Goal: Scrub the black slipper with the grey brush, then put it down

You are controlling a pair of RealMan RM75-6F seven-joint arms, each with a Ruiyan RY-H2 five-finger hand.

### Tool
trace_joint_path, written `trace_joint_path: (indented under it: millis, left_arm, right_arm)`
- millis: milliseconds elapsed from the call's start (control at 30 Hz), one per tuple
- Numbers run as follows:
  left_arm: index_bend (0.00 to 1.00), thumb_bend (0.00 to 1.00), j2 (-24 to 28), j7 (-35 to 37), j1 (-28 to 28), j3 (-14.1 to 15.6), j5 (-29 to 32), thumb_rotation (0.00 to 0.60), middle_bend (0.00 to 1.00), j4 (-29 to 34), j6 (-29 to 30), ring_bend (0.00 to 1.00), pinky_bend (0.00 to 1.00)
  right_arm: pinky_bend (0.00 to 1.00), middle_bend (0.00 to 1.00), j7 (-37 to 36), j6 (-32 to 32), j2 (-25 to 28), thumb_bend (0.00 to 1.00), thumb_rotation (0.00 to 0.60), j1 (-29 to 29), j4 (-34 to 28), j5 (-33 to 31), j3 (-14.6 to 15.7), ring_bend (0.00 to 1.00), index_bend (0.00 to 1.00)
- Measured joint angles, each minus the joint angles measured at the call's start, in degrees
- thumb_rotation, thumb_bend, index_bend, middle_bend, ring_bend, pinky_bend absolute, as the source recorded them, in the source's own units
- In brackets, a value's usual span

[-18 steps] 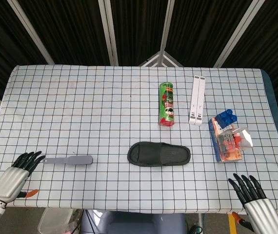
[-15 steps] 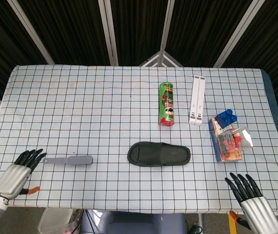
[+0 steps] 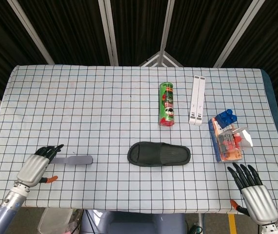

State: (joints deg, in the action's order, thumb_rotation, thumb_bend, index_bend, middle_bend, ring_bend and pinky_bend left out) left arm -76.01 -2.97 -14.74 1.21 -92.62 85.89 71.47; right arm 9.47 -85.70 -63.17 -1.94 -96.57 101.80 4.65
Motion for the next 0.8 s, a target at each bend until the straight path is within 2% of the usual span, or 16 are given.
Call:
trace_joint_path:
  millis: [333, 567, 800]
  left_arm:
    - [0.14, 0.23, -6.93, -5.67, -3.6, -2.11, 2.57, 0.6, 0.32, -2.16, -3.61, 0.27, 0.31]
    - [0.15, 0.27, -9.15, -9.12, -4.65, -2.82, 4.83, 0.6, 0.33, -3.67, -4.48, 0.27, 0.31]
    - [0.17, 0.32, -9.85, -8.46, -5.77, -2.38, 5.73, 0.6, 0.34, -3.66, -5.96, 0.28, 0.31]
  right_arm:
    - [0.0, 0.0, 0.68, 1.61, 0.14, 0.24, 0.6, 0.82, -0.49, -1.96, -0.15, 0.0, 0.0]
    - [0.0, 0.0, -0.15, 1.45, 0.8, 0.24, 0.6, 1.01, -0.62, -2.96, -0.25, 0.0, 0.0]
    - [0.0, 0.0, 0.21, 1.44, 0.79, 0.24, 0.6, 1.16, -0.65, -2.86, 0.04, 0.0, 0.0]
